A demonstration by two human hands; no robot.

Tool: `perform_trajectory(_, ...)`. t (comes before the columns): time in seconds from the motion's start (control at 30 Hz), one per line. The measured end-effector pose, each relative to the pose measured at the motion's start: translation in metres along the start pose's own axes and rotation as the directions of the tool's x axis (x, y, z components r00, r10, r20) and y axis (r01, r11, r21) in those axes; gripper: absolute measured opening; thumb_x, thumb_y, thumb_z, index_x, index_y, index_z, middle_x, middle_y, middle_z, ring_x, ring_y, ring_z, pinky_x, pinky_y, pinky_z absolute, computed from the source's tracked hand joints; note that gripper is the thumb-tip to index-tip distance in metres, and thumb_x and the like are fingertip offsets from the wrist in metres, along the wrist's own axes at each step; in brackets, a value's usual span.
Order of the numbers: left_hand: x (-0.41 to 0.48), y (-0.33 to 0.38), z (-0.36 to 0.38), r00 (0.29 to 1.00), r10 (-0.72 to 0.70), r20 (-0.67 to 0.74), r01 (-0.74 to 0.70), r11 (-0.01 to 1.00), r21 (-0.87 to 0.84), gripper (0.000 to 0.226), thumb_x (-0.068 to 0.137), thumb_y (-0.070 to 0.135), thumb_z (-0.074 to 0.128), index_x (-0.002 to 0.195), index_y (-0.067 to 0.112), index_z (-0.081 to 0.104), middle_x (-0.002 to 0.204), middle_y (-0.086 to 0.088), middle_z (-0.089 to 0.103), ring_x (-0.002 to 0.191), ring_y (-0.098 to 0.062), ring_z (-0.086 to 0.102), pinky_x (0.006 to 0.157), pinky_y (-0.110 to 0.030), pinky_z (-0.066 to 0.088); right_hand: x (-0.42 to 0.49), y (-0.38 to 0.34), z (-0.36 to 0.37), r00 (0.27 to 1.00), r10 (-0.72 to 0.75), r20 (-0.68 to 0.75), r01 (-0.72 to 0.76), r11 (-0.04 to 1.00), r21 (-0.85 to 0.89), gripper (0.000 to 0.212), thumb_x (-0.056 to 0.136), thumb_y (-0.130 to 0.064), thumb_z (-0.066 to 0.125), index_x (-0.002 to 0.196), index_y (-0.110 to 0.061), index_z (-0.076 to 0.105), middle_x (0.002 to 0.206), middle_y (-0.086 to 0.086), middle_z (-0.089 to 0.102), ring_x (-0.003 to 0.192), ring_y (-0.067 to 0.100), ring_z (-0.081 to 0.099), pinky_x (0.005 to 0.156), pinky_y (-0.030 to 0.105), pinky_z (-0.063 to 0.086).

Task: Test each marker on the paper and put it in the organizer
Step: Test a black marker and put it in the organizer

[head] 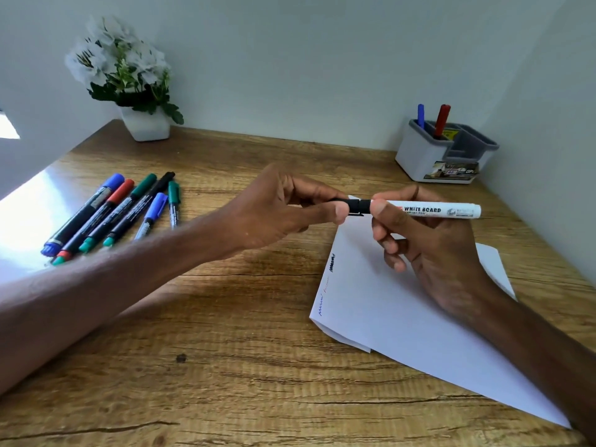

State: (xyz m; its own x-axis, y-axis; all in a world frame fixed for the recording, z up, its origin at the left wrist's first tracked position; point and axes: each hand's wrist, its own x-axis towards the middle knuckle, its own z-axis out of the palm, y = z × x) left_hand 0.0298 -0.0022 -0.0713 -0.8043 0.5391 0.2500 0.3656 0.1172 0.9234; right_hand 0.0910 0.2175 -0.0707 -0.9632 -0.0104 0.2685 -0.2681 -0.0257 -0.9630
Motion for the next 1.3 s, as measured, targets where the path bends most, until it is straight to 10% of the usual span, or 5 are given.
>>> perform_trajectory(0.43,-0.002,0.01,0.002,0.997,-0.028,0.071,0.027,0.999,0.023,0.034,0.088,0.03,0.073,0.103,0.0,0.079,0.085,-0.005,0.077,0.066,-0.017,0.046,0.058,-0.019,0.042,0.001,0.007,-0.008,0.985,-0.127,0.114,0.128,0.992,-0.001,0.005,0.083,-0.017,0.073,0.085,-0.02,0.07,0.066,0.011,0.065,0.049,0.017,0.054,0.039,0.022,0.042)
perform_trajectory(0.8,0.002,0.011,-0.005,0.985,-0.03,-0.171,0.035,0.999,0.029,0.02,0.088,0.031,0.076,0.107,0.024,0.08,0.096,-0.018,0.073,0.069,-0.019,0.052,0.062,-0.022,0.048,0.019,0.0,-0.02,0.987,-0.161,-0.021,0.156,0.977,-0.143,0.025,0.082,-0.023,0.078,0.105,-0.013,0.079,0.096,0.002,0.08,0.085,0.017,0.069,0.062,0.029,0.058)
perform_trajectory(1.03,0.007,0.016,0.003,0.957,0.058,-0.284,-0.036,0.996,0.083,0.022,0.079,0.041,0.081,0.099,0.032,0.083,0.087,-0.013,0.074,0.066,-0.008,0.053,0.071,-0.028,0.048,0.018,0.003,-0.029,0.912,-0.392,0.119,0.36,0.628,-0.69,0.025,0.085,-0.029,0.083,0.11,-0.025,0.08,0.099,-0.014,0.079,0.086,0.006,0.073,0.069,0.028,0.06)
perform_trajectory(1.3,0.042,0.029,0.02,0.973,0.153,-0.176,-0.099,0.954,0.282,0.014,0.091,0.034,0.075,0.103,0.026,0.079,0.094,0.013,0.078,0.084,0.0,0.069,0.076,-0.021,0.056,0.032,-0.014,-0.049,0.906,-0.415,-0.08,0.199,0.587,-0.785,0.018,0.092,-0.025,0.075,0.109,-0.022,0.072,0.089,-0.023,0.068,0.081,-0.009,0.067,0.064,0.005,0.049)
